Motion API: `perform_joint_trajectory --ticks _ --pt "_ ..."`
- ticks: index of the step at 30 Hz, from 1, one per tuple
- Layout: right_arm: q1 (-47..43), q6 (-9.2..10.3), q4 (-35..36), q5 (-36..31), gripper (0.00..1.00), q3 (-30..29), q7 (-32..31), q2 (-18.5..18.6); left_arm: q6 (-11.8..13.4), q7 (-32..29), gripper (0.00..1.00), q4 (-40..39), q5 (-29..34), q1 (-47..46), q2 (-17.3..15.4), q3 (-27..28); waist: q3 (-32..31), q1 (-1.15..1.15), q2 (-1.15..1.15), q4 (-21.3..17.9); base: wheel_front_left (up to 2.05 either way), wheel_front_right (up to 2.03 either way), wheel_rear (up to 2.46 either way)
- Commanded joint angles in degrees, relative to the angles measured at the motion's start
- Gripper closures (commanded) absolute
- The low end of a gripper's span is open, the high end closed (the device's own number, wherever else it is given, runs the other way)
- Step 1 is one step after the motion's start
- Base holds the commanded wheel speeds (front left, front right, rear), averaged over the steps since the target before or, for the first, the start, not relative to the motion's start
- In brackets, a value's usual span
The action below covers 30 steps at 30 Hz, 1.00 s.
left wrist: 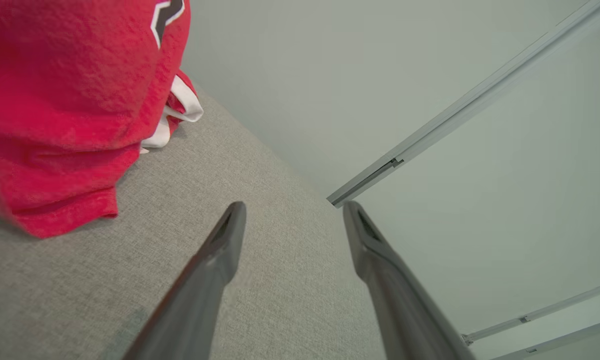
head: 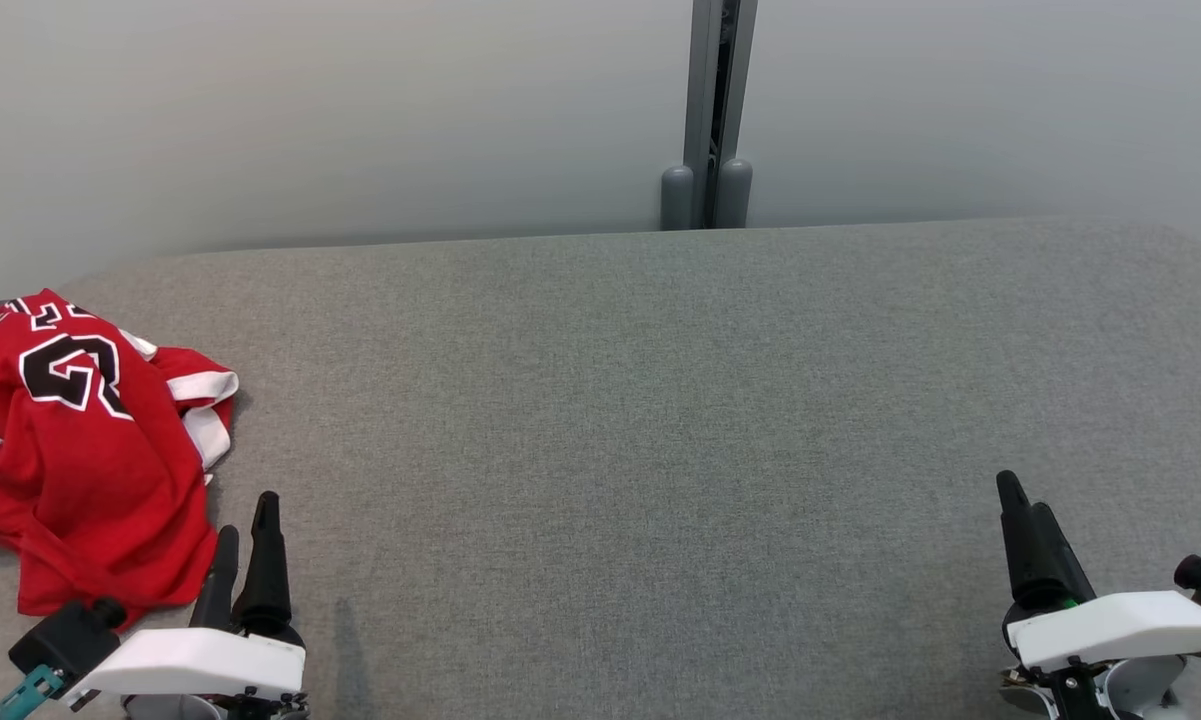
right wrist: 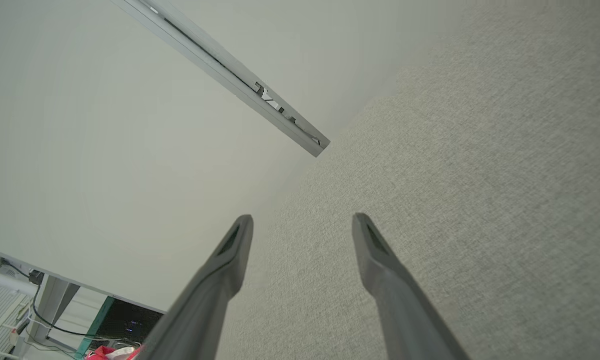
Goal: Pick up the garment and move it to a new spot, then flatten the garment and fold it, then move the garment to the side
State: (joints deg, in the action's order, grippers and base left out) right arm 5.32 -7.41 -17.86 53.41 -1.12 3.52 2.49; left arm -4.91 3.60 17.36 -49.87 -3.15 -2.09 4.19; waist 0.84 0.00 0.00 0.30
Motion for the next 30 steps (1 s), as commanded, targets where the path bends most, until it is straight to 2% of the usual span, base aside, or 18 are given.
perform_joint_trajectory --ticks 1,14,30 --pt "1.41 -0.09 0.29 -2.22 0.00 0.10 0.68 0.44 0.44 0.58 0.00 -0.54 2.38 -1.83 -0.51 -0.06 0.02 0.00 0.00 0.00 0.00 0.00 0.00" --pt "1.67 -0.09 0.39 -13.64 0.00 0.25 3.04 0.24 2.68 2.91 0.00 0.11 13.10 -1.77 -0.74 -0.69 0.17 0.00 0.00 0.12 0.00 0.00 0.00" --pt "1.81 -0.10 -0.15 -24.22 0.00 0.37 5.44 0.26 4.74 5.34 0.00 1.36 23.41 -1.45 -1.61 -2.35 0.24 0.00 0.00 0.12 0.00 0.00 0.00"
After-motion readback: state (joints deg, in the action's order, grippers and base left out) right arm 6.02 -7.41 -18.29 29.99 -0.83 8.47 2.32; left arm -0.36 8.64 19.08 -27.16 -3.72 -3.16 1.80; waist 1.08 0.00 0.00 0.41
